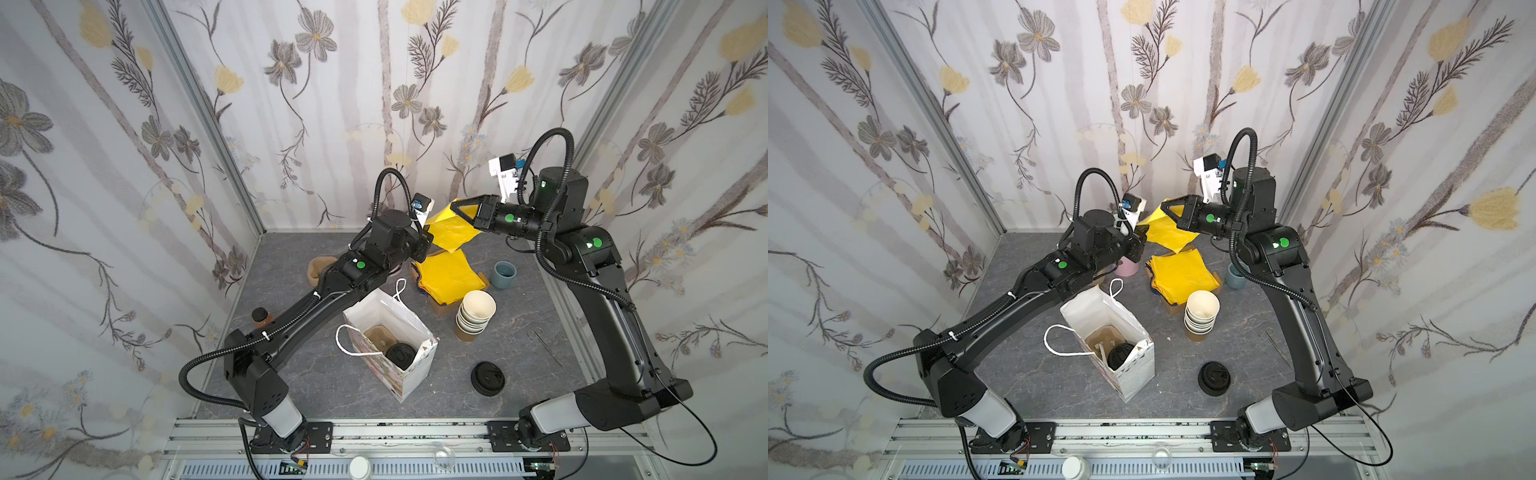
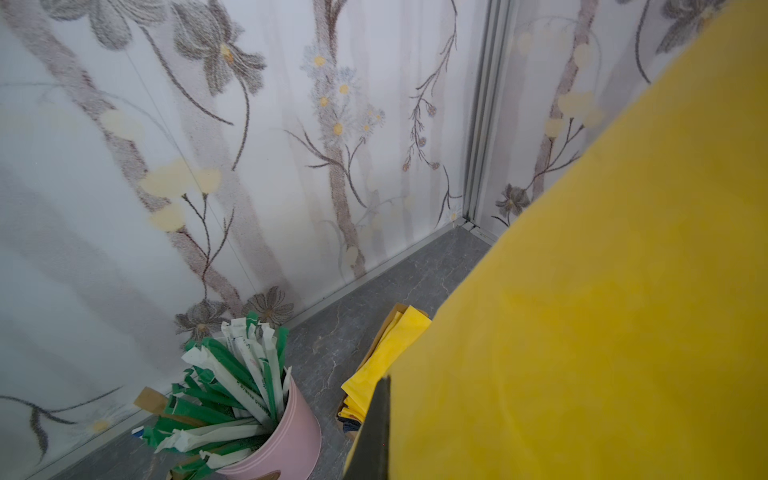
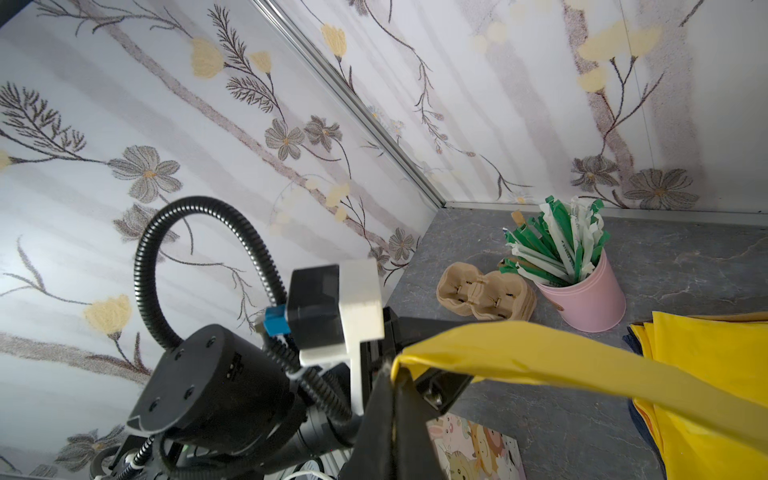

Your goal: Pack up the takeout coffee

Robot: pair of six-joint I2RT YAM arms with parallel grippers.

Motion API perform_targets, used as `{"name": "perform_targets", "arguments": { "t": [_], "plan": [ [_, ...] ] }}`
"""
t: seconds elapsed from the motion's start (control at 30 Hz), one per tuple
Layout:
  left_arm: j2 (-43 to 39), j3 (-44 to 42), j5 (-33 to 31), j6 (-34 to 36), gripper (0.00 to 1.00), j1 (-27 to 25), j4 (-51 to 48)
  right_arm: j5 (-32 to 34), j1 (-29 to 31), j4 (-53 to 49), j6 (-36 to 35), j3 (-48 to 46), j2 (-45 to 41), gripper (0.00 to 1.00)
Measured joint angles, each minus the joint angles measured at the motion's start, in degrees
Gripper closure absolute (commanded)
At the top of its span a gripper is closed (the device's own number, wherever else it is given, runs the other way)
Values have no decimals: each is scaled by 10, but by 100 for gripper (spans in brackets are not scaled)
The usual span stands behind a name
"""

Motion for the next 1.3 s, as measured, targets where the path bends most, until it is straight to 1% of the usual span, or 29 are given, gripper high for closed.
{"name": "perform_targets", "arguments": {
  "t": [0.07, 0.13, 0.17, 0.2, 0.27, 0.3, 0.33, 0.4, 0.47, 0.53, 0.6, 0.67, 0.77, 0.83, 0.97, 1.1, 1.17, 1.3],
  "plan": [
    [-7, 2, -14, -14, 100, 0, 20, -1, 4, 2, 0, -35, -30, 63],
    [-14, 8, -23, -31, 100, 1, 42, 3, 4, 7, -1, -68, -58, 42],
    [-19, 9, -24, -40, 100, 1, 58, 17, 3, 6, -3, -83, -72, 19],
    [-25, 9, -26, -45, 100, 2, 71, 28, 3, 4, -7, -96, -83, 13],
    [-39, 4, -27, -58, 100, 6, 99, 57, 1, 2, -19, -121, -116, 8],
    [-46, 0, -28, -61, 100, 9, 110, 77, 0, 1, -28, -132, -134, 3],
    [-53, -6, -29, -65, 100, 11, 120, 99, -2, 1, -43, -144, -158, 1],
    [-66, -19, -28, -64, 100, 17, 137, 140, -2, 19, -78, -174, -207, 1],
    [-80, -37, -5, -57, 100, 26, 147, 164, -2, 51, -129, -216, -250, 1],
    [-93, -53, 29, -50, 100, 35, 150, 168, 5, 95, -185, -249, -266, 1],
    [-106, -69, 71, -44, 100, 46, 153, 162, 26, 130, -255, -277, -266, 1],
    [-116, -81, 118, -45, 100, 56, 154, 139, 56, 153, -328, -289, -250, 1],
    [-127, -91, 189, -50, 100, 65, 156, 110, 84, 162, -410, -280, -219, 0],
    [-133, -99, 234, -60, 100, 65, 158, 99, 94, 166, -450, -267, -197, 0],
    [-148, -125, 314, -76, 100, 69, 160, 83, 114, 163, -508, -242, -157, 0],
    [-161, -139, 357, -92, 100, 73, 158, 71, 123, 149, -545, -227, -133, 0],
    [-166, -140, 381, -105, 100, 73, 158, 55, 125, 140, -558, -220, -124, 0],
    [-169, -140, 434, -134, 100, 76, 160, 25, 127, 114, -577, -211, -110, 3]
  ]
}}
